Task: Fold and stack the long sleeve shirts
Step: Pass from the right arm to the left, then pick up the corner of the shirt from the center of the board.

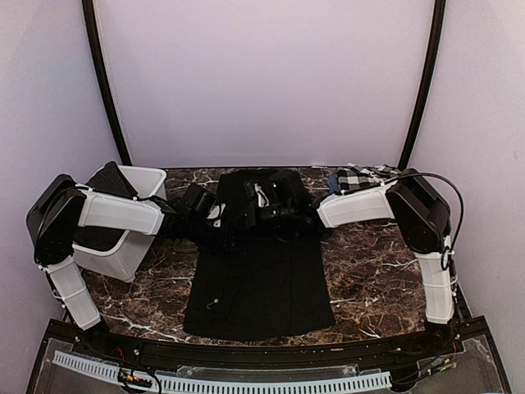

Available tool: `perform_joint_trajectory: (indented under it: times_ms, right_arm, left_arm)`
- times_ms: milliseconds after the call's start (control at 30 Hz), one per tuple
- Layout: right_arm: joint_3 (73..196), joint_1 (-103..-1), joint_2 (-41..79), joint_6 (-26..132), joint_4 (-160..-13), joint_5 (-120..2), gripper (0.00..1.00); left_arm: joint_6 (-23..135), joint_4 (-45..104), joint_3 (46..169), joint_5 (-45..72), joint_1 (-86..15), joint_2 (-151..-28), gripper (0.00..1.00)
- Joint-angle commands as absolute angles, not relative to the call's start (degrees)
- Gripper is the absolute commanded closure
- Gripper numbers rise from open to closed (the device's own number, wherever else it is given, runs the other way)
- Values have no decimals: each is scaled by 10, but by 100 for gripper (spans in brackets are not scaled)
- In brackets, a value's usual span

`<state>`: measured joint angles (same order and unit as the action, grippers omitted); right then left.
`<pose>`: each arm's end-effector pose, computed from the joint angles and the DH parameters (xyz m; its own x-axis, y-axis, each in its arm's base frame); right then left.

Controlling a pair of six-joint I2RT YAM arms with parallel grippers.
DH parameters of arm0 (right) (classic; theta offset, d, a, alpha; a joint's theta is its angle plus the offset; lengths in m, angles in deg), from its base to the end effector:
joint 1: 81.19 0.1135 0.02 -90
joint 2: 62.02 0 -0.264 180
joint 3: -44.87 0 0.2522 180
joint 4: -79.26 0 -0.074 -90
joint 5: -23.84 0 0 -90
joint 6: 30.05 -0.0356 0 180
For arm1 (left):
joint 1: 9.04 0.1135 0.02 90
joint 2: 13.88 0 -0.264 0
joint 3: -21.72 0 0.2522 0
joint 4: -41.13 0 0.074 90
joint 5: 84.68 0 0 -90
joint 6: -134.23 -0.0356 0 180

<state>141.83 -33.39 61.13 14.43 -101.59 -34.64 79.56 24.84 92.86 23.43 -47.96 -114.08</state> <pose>0.3120 0.3718 0.1786 -0.8785 -0.0633 -0.4736 -0.4597 0.3822 0.8016 0.2755 -0.2366 0.1741 -0.8951 0.0164 -0.4455 0.3057 0.7498 -0.5868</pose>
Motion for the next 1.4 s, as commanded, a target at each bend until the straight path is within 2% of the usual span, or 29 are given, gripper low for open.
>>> perform_joint_trajectory:
  times_ms: [0,67,133,200,333,433,533,567,600,833,1067,1367]
  right_arm:
    - [1422,-328,583,178,-1004,-379,100]
    - [1417,-328,566,197,-986,-400,100]
    - [1409,-328,544,222,-965,-441,100]
    - [1398,-329,516,254,-942,-489,97]
    - [1362,-329,442,321,-910,-614,80]
    - [1316,-335,383,345,-914,-705,54]
    - [1271,-343,326,359,-925,-788,20]
    - [1260,-345,310,362,-925,-815,6]
    - [1249,-347,292,369,-928,-837,2]
    - [1196,-368,217,408,-957,-945,1]
    - [1167,-408,171,447,-953,-894,1]
    - [1110,-419,149,387,-886,-815,5]
  left_arm:
    - [798,237,962,203,-483,-1147,72]
    - [798,233,970,197,-483,-1149,80]
    - [798,229,974,189,-483,-1148,93]
    - [797,224,980,182,-483,-1145,99]
    - [790,212,998,172,-483,-1129,100]
    - [776,208,1016,169,-483,-1105,100]
    - [758,202,1033,163,-482,-1083,100]
    - [753,202,1041,163,-482,-1073,100]
    - [746,202,1044,160,-482,-1067,100]
    - [675,209,1096,138,-482,-1025,100]
    - [581,229,1136,72,-482,-986,100]
    - [496,252,1214,-69,-482,-1005,100]
